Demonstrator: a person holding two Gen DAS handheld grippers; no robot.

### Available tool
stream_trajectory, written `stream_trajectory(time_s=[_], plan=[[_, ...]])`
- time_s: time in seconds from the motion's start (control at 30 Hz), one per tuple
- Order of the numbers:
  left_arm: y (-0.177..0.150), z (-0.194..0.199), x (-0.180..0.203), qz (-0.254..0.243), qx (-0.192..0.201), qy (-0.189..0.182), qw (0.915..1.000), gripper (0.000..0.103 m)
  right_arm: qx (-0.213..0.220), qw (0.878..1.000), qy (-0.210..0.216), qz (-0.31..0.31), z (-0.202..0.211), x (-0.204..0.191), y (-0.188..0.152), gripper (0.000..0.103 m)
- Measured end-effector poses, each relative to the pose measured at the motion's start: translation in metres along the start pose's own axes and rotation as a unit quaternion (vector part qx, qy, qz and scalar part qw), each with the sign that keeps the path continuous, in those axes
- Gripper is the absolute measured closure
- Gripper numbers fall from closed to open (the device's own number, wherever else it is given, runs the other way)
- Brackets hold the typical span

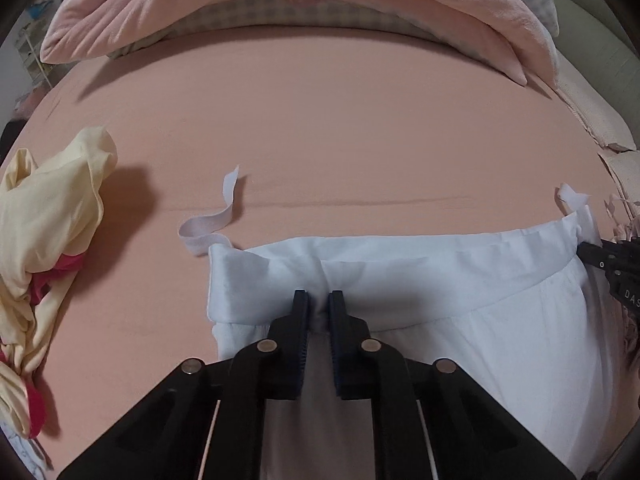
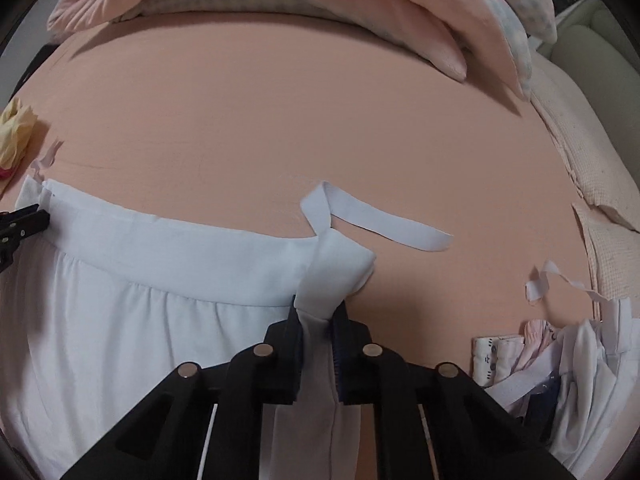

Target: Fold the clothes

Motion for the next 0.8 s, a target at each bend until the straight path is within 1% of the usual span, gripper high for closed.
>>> stream_trajectory(time_s=[0.17,0.2,0.3,0.37,0.4,0.47,0.5,0.53,0.57,0.6,0.63,0.67,0.7,0.73,0.77,0.8], plan=[[0.01,0.012,-0.004,0.004,0.015,-0.003,0.9999,0.097,0.018,0.999,0.021,-0.037,0.014,0.014,0.004,0.095],[0.013,0.013,-0.004,0.001,0.018,-0.005,0.9998,0.097,0.022,0.998,0.028,-0.044,0.016,0.018,0.006,0.095],[0.019,0.006,-0.005,-0.01,0.017,-0.014,0.9997,0.097,0.034,0.998,0.028,-0.05,0.017,0.02,0.016,0.095],[0.02,-0.001,-0.012,0.007,0.014,-0.02,0.9997,0.096,0.029,0.998,0.027,-0.056,0.012,0.022,0.017,0.095],[0.02,-0.005,-0.016,0.016,0.012,-0.024,0.9995,0.094,0.024,0.997,0.03,-0.069,0.005,0.027,0.016,0.095],[0.021,-0.002,-0.028,0.051,0.003,-0.052,0.9973,0.093,0.006,0.993,0.06,-0.105,-0.012,0.039,0.013,0.093],[0.022,0.002,-0.036,0.072,0.0,-0.067,0.9951,0.092,0.0,0.99,0.074,-0.121,-0.017,0.045,0.013,0.089],[0.022,0.007,-0.043,0.09,-0.001,-0.078,0.9929,0.09,0.003,0.988,0.087,-0.13,-0.011,0.047,0.015,0.088],[0.023,0.017,-0.049,0.088,0.017,-0.065,0.9939,0.089,0.007,0.986,0.097,-0.136,-0.005,0.05,0.017,0.088],[0.023,0.026,-0.055,0.085,0.031,-0.052,0.9945,0.083,0.019,0.987,0.093,-0.13,0.004,0.049,0.019,0.088],[0.022,0.026,-0.059,0.082,0.03,-0.039,0.9954,0.07,0.032,0.989,0.082,-0.117,0.011,0.047,0.021,0.087],[0.02,0.025,-0.064,0.081,0.025,-0.029,0.996,0.06,0.037,0.992,0.067,-0.1,0.015,0.044,0.023,0.08],[0.015,0.014,-0.07,0.086,-0.005,-0.032,0.9958,0.047,0.032,0.995,0.046,-0.086,0.014,0.041,0.024,0.068],[0.01,0.004,-0.074,0.09,-0.031,-0.036,0.9948,0.047,0.019,0.997,0.018,-0.073,0.007,0.04,0.026,0.061],[0.01,0.002,-0.074,0.089,-0.032,-0.044,0.9946,0.047,0.006,0.998,-0.009,-0.063,0.001,0.039,0.027,0.059],[0.009,0.001,-0.075,0.087,-0.032,-0.052,0.9943,0.047,-0.009,0.997,-0.027,-0.073,-0.004,0.042,0.026,0.059]])
Point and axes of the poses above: each gripper's, at about its wrist camera, not at the fingertips, and z roughly against the way its jaws point, x to its right, y to its top, the point moved 1 cm from there along -z, roughly the way its jaws point
